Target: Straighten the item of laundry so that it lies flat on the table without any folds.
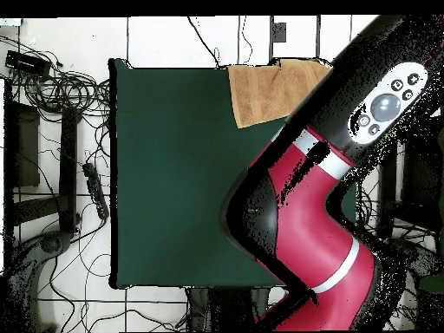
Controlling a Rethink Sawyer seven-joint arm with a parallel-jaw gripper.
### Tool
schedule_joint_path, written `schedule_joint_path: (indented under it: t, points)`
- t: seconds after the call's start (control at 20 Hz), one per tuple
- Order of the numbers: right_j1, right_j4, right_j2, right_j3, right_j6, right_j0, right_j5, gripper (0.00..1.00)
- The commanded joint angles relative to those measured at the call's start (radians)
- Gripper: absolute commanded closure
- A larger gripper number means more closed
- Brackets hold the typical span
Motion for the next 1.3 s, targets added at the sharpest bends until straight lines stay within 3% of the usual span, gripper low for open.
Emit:
schedule_joint_path:
  t: [0.05,1.3]
  points:
    - [0.032,-0.068,-0.008,-0.154,0.336,0.043,0.050,1.00]
    - [0.033,-0.090,-0.032,-0.138,0.299,0.046,0.075,1.00]
